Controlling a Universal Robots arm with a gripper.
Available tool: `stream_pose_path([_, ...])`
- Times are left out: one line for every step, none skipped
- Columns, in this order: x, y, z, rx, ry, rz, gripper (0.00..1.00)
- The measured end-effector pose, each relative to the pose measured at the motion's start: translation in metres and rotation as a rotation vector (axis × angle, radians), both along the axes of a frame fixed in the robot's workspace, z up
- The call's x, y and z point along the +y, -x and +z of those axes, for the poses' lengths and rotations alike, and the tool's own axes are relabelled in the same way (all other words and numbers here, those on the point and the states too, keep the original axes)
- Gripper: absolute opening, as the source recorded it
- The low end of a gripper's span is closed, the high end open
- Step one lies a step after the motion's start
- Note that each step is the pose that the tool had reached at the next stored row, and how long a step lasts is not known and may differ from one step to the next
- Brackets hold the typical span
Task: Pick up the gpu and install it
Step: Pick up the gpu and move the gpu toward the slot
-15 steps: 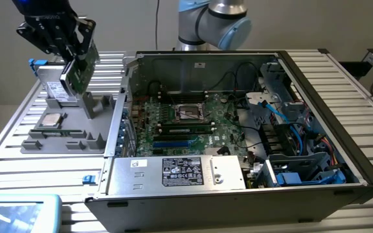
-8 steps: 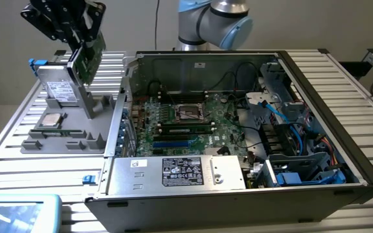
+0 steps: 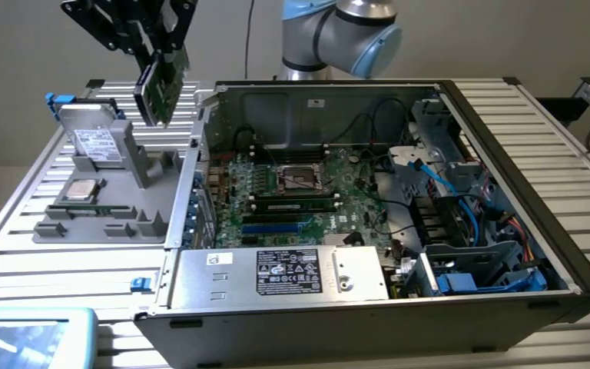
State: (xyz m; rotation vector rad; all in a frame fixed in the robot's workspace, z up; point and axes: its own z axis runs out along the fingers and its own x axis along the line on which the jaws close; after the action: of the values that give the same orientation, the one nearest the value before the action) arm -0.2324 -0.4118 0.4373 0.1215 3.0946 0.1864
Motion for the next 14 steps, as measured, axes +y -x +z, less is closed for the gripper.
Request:
stream_pose_path([-0.0002, -0.005, 0.0000, -0.0001, -0.0018, 0.000, 0.28])
stream_pose_path([-0.0003, -0.009, 0.0000, 0.0000, -0.0031, 0.000, 0.28])
stream_pose_path([-0.0004, -0.014, 0.0000, 0.0000, -0.0043, 0.000, 0.28])
stream_pose_path([-0.0006, -0.018, -0.0001, 0.0000, -0.0053, 0.000, 0.28])
stream_pose_path([-0.0007, -0.023, 0.0000, 0.0000, -0.0061, 0.000, 0.28])
stream_pose_path([-0.0009, -0.027, -0.0001, 0.0000, -0.0066, 0.000, 0.28])
stream_pose_path([-0.0011, -0.032, -0.0002, 0.0000, -0.0069, 0.000, 0.28])
stream_pose_path([-0.0013, -0.036, -0.0003, 0.0000, -0.0070, 0.000, 0.28])
stream_pose_path([-0.0016, -0.041, -0.0004, 0.0000, -0.0071, 0.000, 0.28])
stream_pose_path([-0.0019, -0.045, -0.0007, 0.0000, -0.0073, 0.000, 0.28])
stream_pose_path([-0.0022, -0.050, -0.0011, 0.0000, -0.0074, 0.000, 0.28])
stream_pose_path([-0.0025, -0.055, -0.0015, 0.0000, -0.0077, 0.000, 0.28])
stream_pose_path([-0.0028, -0.059, -0.0019, 0.0000, -0.0078, 0.000, 0.28])
stream_pose_path([-0.0032, -0.064, -0.0025, -0.0001, -0.0078, 0.000, 0.28])
